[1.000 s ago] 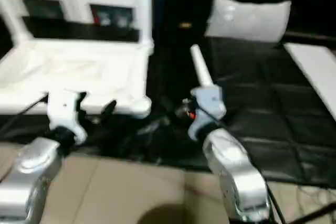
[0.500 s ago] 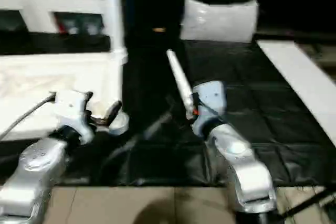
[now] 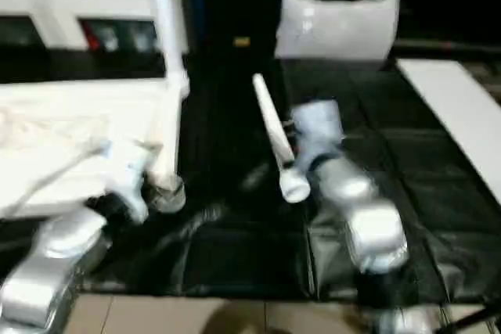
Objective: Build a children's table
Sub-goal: Pick table leg
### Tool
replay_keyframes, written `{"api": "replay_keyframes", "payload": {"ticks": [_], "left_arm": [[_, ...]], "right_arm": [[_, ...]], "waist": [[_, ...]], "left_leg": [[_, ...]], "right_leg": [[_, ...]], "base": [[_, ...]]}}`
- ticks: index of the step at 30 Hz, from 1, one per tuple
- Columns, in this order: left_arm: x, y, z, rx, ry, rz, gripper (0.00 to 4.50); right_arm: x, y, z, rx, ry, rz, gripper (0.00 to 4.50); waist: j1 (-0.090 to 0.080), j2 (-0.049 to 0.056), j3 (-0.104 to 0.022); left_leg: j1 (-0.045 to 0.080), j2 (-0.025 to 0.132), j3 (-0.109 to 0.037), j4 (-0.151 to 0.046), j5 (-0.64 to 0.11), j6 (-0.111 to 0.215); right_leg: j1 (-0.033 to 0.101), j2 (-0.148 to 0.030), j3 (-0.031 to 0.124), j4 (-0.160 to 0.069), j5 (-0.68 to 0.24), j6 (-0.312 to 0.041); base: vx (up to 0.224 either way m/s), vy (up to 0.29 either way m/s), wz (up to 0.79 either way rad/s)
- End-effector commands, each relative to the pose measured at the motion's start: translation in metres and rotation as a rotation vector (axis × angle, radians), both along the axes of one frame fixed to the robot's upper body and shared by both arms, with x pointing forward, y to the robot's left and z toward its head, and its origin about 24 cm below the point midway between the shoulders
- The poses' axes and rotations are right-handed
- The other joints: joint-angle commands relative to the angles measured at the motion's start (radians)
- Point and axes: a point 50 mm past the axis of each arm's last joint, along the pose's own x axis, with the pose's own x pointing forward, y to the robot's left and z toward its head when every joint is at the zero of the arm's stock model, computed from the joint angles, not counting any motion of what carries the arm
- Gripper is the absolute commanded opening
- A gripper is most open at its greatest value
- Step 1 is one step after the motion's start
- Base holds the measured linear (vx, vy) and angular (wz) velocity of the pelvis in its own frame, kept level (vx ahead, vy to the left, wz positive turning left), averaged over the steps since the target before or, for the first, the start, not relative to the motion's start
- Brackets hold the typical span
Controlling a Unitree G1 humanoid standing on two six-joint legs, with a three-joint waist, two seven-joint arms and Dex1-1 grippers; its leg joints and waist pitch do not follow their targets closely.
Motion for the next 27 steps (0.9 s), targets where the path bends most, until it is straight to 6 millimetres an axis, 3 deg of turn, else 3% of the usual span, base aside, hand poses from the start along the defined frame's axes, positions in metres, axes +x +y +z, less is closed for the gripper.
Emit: {"api": "replay_keyframes", "payload": {"ticks": [1, 2, 3, 4, 5, 7, 10, 12, 13, 15, 18, 20, 21, 22, 23, 25, 27], "left_arm": [[-0.005, -0.001, 0.002, 0.004, 0.053, -0.082, 4.44], [-0.005, -0.001, 0.002, 0.004, 0.053, -0.082, 4.44], [-0.007, -0.003, 0.004, 0.002, 0.072, -0.127, 4.44], [-0.008, -0.006, 0.007, -0.001, 0.086, -0.166, 4.44], [-0.010, -0.008, 0.010, -0.001, 0.108, -0.210, 4.44], [-0.011, -0.010, 0.013, 0.001, 0.133, -0.251, 4.44], [-0.013, -0.012, 0.016, 0.004, 0.154, -0.285, 4.44], [-0.014, -0.013, 0.018, 0.008, 0.165, -0.298, 4.44], [-0.014, -0.013, 0.019, 0.014, 0.173, -0.305, 4.50], [-0.015, -0.013, 0.019, 0.018, 0.180, -0.310, 4.50], [-0.016, -0.015, 0.018, 0.026, 0.189, -0.313, 4.50], [-0.016, -0.016, 0.019, 0.025, 0.194, -0.316, 4.50], [-0.016, -0.017, 0.019, 0.026, 0.193, -0.319, 4.50], [-0.016, -0.017, 0.021, 0.034, 0.181, -0.320, 4.50], [-0.015, -0.017, 0.021, 0.037, 0.176, -0.319, 4.50], [-0.016, -0.018, 0.021, 0.043, 0.170, -0.314, 4.50], [-0.016, -0.019, 0.021, 0.040, 0.174, -0.315, 4.50]], "right_arm": [[0.016, -0.002, -0.005, -0.022, 0.055, -0.031, 4.50], [0.016, -0.002, -0.005, -0.022, 0.055, -0.031, 4.50], [0.023, -0.004, -0.006, -0.016, 0.087, -0.032, 4.50], [0.029, -0.004, -0.006, -0.011, 0.119, -0.030, 4.50], [0.035, -0.003, -0.007, 0.012, 0.175, -0.004, 4.50], [0.040, -0.001, -0.010, 0.013, 0.231, 0.023, 4.50], [0.046, -0.003, -0.012, -0.020, 0.276, 0.022, 4.50], [0.049, -0.005, -0.015, -0.019, 0.331, 0.020, 4.50], [0.051, -0.007, -0.019, -0.034, 0.377, 0.022, 4.14], [0.051, -0.010, -0.021, -0.048, 0.411, 0.017, 4.07], [0.050, -0.014, -0.026, -0.060, 0.454, 0.017, 3.89], [0.051, -0.014, -0.027, -0.058, 0.468, 0.023, 3.64], [0.050, -0.013, -0.027, -0.058, 0.479, 0.038, 3.51], [0.050, -0.012, -0.028, -0.059, 0.495, 0.060, 3.41], [0.050, -0.012, -0.028, -0.061, 0.499, 0.064, 3.34], [0.050, -0.012, -0.029, -0.081, 0.519, 0.082, 3.34], [0.050, -0.013, -0.029, -0.085, 0.524, 0.085, 2.97]], "waist": [[0.006, 0.009, -0.046], [0.003, 0.011, -0.043], [0.003, 0.017, -0.034], [0.001, 0.015, -0.031], [0.000, 0.014, -0.027], [0.003, 0.011, -0.026], [0.002, 0.011, -0.025], [0.000, 0.010, -0.029], [0.002, 0.007, -0.029], [0.004, 0.009, -0.029], [0.007, 0.005, -0.037], [0.012, 0.009, -0.045], [0.012, 0.003, -0.048], [0.013, 0.000, -0.051], [0.014, 0.002, -0.051], [0.015, -0.007, -0.048], [0.018, -0.001, -0.042]], "left_leg": [[-0.017, 0.059, 0.004, -0.067, 0.102, 0.025], [-0.012, 0.062, 0.001, -0.073, 0.041, 0.012], [-0.001, 0.068, 0.007, -0.079, -0.089, -0.012], [0.005, 0.069, 0.009, -0.079, -0.136, -0.018], [0.012, 0.070, 0.019, -0.081, -0.224, -0.020], [0.011, 0.073, 0.026, -0.082, -0.251, -0.018], [-0.005, 0.072, 0.026, -0.085, -0.237, -0.015], [-0.006, 0.072, 0.027, -0.081, -0.224, -0.011], [-0.010, 0.072, 0.029, -0.081, -0.215, -0.004], [-0.012, 0.072, 0.030, -0.080, -0.197, 0.002], [-0.021, 0.077, 0.034, -0.076, -0.105, 0.023], [-0.024, 0.079, 0.036, -0.070, -0.025, 0.041], [-0.026, 0.080, 0.037, -0.069, 0.004, 0.051], [-0.031, 0.078, 0.039, -0.066, 0.059, 0.082], [-0.031, 0.078, 0.040, -0.065, 0.059, 0.090], [-0.031, 0.082, 0.043, -0.065, 0.042, 0.105], [-0.029, 0.085, 0.045, -0.067, 0.015, 0.099]], "right_leg": [[0.079, -0.071, 0.039, -0.072, 0.242, -0.262], [0.074, -0.071, 0.036, -0.075, 0.152, -0.280], [0.063, -0.071, 0.033, -0.089, -0.016, -0.288], [0.059, -0.070, 0.033, -0.095, -0.075, -0.288], [0.046, -0.069, 0.033, -0.101, -0.178, -0.278], [0.042, -0.075, 0.034, -0.107, -0.238, -0.264], [0.045, -0.078, 0.028, -0.106, -0.253, -0.251], [0.045, -0.082, 0.025, -0.106, -0.259, -0.253], [0.046, -0.083, 0.024, -0.108, -0.259, -0.253], [0.045, -0.084, 0.023, -0.109, -0.249, -0.255], [0.052, -0.085, 0.021, -0.097, -0.125, -0.288], [0.057, -0.086, 0.019, -0.086, -0.021, -0.308], [0.058, -0.086, 0.018, -0.083, 0.016, -0.316], [0.060, -0.084, 0.016, -0.076, 0.091, -0.336], [0.058, -0.085, 0.015, -0.075, 0.093, -0.341], [0.055, -0.087, 0.015, -0.077, 0.065, -0.345], [0.050, -0.089, 0.015, -0.083, 0.016, -0.343]], "base": [[-0.060, -0.001, -0.05], [-0.077, 0.009, -0.07], [-0.079, 0.015, 0.02], [-0.079, 0.015, 0.02], [-0.078, 0.014, 0.10], [-0.074, 0.011, 0.09], [-0.054, 0.009, 0.01], [0.000, 0.000, 0.00], [0.000, 0.000, 0.00], [0.000, 0.000, 0.00], [0.000, 0.000, 0.00], [0.000, 0.000, 0.00], [0.000, 0.000, 0.00], [0.000, 0.000, 0.00], [0.000, 0.000, 0.00], [0.000, 0.000, 0.00], [0.000, 0.000, 0.00]]}}
